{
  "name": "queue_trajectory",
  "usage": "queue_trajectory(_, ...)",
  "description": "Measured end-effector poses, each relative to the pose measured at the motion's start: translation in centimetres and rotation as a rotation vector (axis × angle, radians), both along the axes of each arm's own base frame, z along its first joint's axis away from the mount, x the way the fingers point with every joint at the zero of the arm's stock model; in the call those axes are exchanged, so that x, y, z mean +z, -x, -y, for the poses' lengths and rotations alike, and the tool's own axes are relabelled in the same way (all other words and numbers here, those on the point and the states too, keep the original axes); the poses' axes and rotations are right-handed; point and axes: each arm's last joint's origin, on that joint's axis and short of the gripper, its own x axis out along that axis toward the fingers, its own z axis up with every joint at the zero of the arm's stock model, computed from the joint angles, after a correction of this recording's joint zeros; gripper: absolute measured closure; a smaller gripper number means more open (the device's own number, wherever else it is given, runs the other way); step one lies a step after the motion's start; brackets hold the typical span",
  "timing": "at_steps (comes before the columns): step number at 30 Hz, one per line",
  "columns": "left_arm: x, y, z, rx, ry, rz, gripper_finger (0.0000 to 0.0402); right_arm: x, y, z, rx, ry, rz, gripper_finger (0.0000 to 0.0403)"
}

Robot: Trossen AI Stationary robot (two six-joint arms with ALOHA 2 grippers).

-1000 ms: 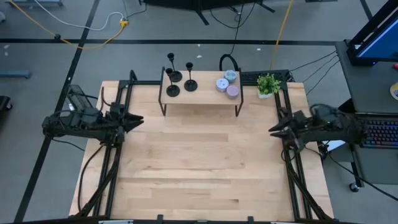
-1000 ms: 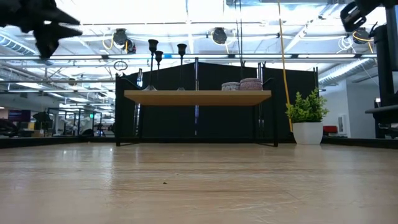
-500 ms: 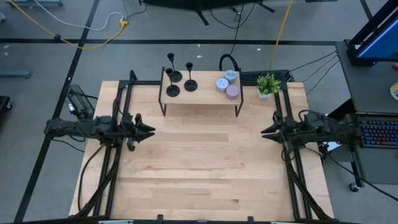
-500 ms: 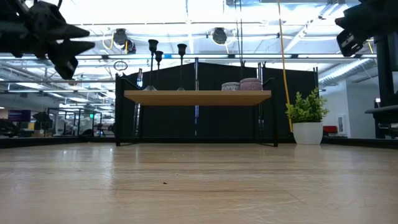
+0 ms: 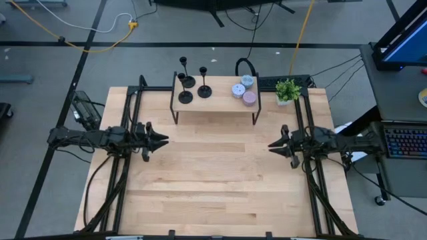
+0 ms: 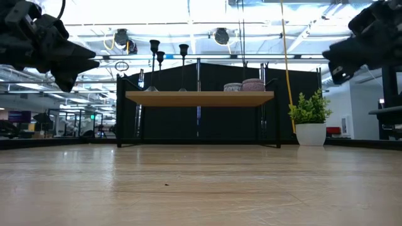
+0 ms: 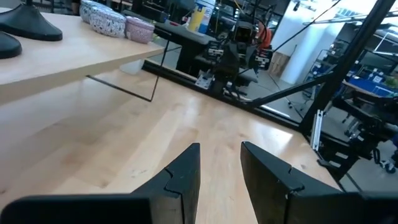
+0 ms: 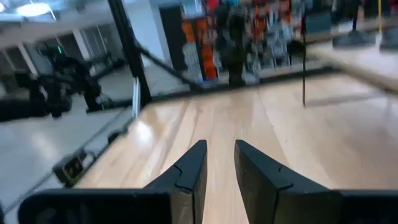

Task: Pick & Place candle stick holders
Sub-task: Return to Home Position

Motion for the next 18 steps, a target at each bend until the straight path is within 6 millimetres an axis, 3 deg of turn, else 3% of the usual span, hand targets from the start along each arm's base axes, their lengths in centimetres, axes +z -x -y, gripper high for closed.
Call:
queue_trajectory(5, -0.22, 0.01, -0.01, 0.002, -0.009, -0.022, 0.0282, 0.01, -0.24, -0.01, -0.001, 0.016, 0.110, 0.0330)
queue_trajectory(18, -0.44, 0.04, -0.15, 0.051, -0.026, -0.046, 0.0282, -0.35, -0.32, -0.01, 0.000, 0.025, 0.073, 0.0330)
